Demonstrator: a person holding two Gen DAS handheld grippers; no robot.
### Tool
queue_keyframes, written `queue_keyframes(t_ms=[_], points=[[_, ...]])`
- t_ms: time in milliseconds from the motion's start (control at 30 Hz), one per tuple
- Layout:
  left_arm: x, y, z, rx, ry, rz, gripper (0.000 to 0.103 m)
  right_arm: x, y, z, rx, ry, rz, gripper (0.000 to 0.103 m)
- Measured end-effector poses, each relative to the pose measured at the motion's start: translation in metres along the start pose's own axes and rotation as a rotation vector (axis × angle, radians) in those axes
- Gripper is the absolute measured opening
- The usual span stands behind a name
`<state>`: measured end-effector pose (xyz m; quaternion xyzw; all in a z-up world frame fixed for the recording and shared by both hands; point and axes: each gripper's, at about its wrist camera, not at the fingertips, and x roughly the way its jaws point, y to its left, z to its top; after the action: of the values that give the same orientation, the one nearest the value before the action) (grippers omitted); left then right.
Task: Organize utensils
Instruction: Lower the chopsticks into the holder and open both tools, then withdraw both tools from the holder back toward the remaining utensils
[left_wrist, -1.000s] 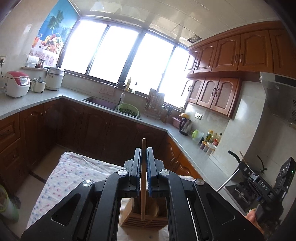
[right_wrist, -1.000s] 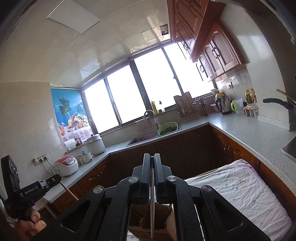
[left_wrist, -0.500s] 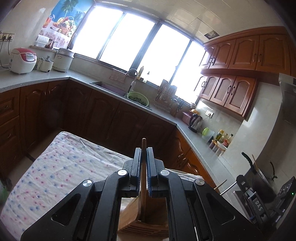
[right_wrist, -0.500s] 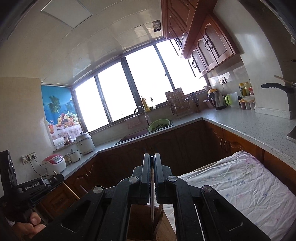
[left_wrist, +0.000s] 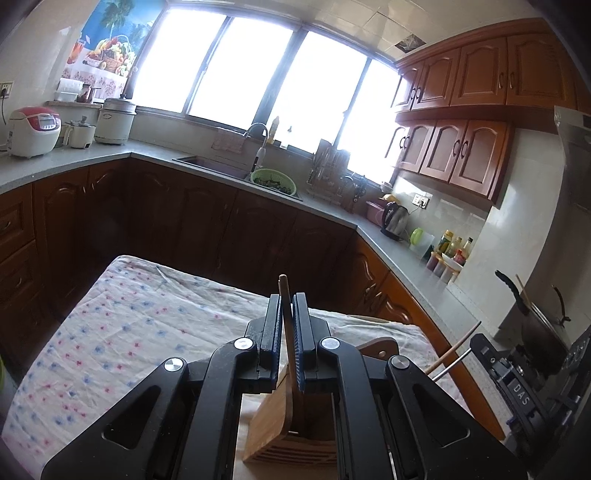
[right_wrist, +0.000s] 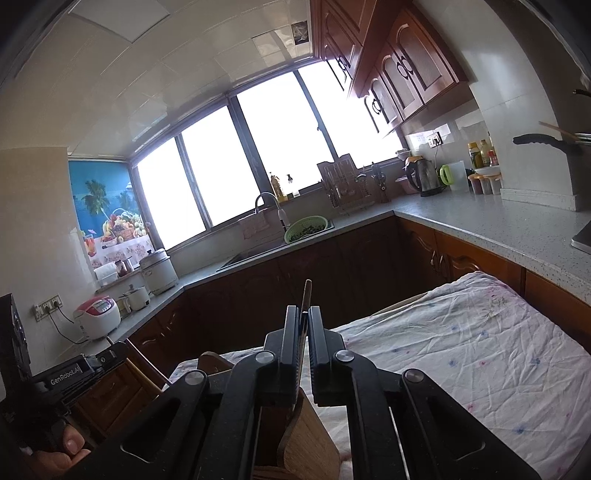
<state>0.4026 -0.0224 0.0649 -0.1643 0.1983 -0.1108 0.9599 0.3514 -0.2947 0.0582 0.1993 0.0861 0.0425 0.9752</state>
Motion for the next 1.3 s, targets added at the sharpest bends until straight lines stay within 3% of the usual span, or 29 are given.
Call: queue_keyframes(t_ms=[267,300,367,400,433,467,533,600,633,700,800,1033,1300], points=[[0.001,0.001,0.004,0.003,0.024,0.002,0.005,0.003,0.000,0.004,0.001,0.031,0.009,0.006],[0.000,0.001,0.004,0.003,0.030,0.003,0.009,0.004,0.000,0.004,0.001,0.036,0.010,0.009],[-0.002,0.002,0.005,-0.004,0.036,0.007,0.032,0.004,-0.001,0.005,0.014,0.050,0.024,0.012],[-0.006,0.003,0.005,-0.010,0.028,0.013,0.049,0.004,-0.002,0.006,0.020,0.056,0.032,0.015],[-0.010,0.004,0.005,-0.015,0.017,0.018,0.056,0.003,-0.003,0.007,0.021,0.059,0.036,0.027],[-0.013,0.005,0.005,-0.018,0.010,0.018,0.057,0.001,-0.004,0.008,0.021,0.056,0.043,0.049],[-0.019,0.008,0.006,-0.020,0.017,0.019,0.066,-0.007,-0.004,0.010,0.023,0.032,0.052,0.065],[-0.026,0.010,0.004,-0.026,0.020,0.023,0.075,-0.014,-0.004,0.012,0.019,0.020,0.050,0.069],[-0.029,0.012,0.003,-0.028,0.024,0.029,0.082,-0.016,-0.004,0.014,0.022,0.022,0.054,0.076],[-0.037,0.016,0.001,-0.037,0.030,0.038,0.088,-0.022,-0.006,0.015,0.034,0.024,0.068,0.087],[-0.050,0.022,-0.004,-0.049,0.046,0.051,0.095,-0.033,-0.006,0.017,0.032,0.038,0.081,0.094],[-0.084,0.028,-0.024,-0.040,0.096,0.062,0.095,-0.068,0.000,0.009,0.007,0.075,0.113,0.098],[-0.127,0.026,-0.050,-0.019,0.136,0.061,0.095,-0.116,-0.012,-0.005,0.021,0.114,0.089,0.101]])
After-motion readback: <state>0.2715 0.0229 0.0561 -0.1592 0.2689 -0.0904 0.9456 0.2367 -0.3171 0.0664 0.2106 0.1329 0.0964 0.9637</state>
